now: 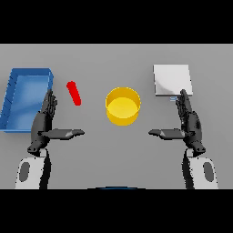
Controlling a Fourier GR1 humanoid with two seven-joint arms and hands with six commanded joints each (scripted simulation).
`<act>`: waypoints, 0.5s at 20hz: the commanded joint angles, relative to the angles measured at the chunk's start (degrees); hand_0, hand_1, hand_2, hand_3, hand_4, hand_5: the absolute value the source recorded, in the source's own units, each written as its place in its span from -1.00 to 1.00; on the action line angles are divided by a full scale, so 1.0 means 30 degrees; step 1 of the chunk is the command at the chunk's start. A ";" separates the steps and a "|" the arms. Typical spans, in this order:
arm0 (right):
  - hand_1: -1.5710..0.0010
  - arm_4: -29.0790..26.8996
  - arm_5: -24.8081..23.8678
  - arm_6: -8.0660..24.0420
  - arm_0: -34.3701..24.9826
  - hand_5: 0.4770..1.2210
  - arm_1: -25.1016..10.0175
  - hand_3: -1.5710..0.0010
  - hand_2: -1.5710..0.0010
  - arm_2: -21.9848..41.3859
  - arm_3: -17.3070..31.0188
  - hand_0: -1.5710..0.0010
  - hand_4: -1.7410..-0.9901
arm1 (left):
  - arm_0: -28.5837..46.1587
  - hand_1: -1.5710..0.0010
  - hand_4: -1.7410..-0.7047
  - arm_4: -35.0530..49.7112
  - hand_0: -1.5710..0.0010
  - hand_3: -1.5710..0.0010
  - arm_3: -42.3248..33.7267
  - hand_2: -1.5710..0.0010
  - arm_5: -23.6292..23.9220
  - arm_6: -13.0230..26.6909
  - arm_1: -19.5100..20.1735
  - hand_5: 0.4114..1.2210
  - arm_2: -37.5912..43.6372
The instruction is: Pick up the red beaker and tilt it to pour out 1 green nut into yellow bowl. Pick up the yellow bowl and place it on the metallic measuring scale.
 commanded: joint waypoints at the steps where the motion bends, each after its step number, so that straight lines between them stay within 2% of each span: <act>1: 1.00 0.0016 -0.0036 0.0013 -0.0022 -0.67 0.0032 1.00 1.00 0.0021 0.0010 1.00 0.53 | -0.0030 1.00 0.14 0.0057 1.00 1.00 0.0023 1.00 -0.0014 0.0019 0.0068 -0.54 0.0070; 6: 1.00 0.0250 -0.0220 -0.0011 -0.0105 -0.67 0.0264 1.00 1.00 0.0209 0.0077 1.00 0.53 | -0.0266 1.00 0.14 0.0637 1.00 1.00 0.0354 1.00 -0.0468 0.0051 0.0761 -0.54 0.0695; 7: 1.00 0.2502 -0.0884 -0.1368 0.0403 -0.67 -0.0528 1.00 1.00 0.1003 -0.0362 1.00 0.53 | 0.0282 1.00 0.14 -0.0031 1.00 1.00 -0.0322 1.00 -0.0693 -0.0159 0.1232 -0.54 0.0158; 8: 1.00 0.4011 -0.1425 -0.1873 0.0969 -0.68 -0.0852 1.00 1.00 0.1618 -0.0902 1.00 0.54 | 0.0800 1.00 0.13 -0.0510 1.00 1.00 -0.0977 1.00 -0.0846 -0.0330 0.1520 -0.54 -0.0273; 10: 1.00 0.5396 -0.1863 -0.1749 0.1354 -0.69 -0.0940 1.00 1.00 0.2296 -0.1321 1.00 0.55 | 0.1335 1.00 0.12 -0.0778 1.00 1.00 -0.1815 1.00 -0.1068 0.0016 0.1889 -0.54 -0.0617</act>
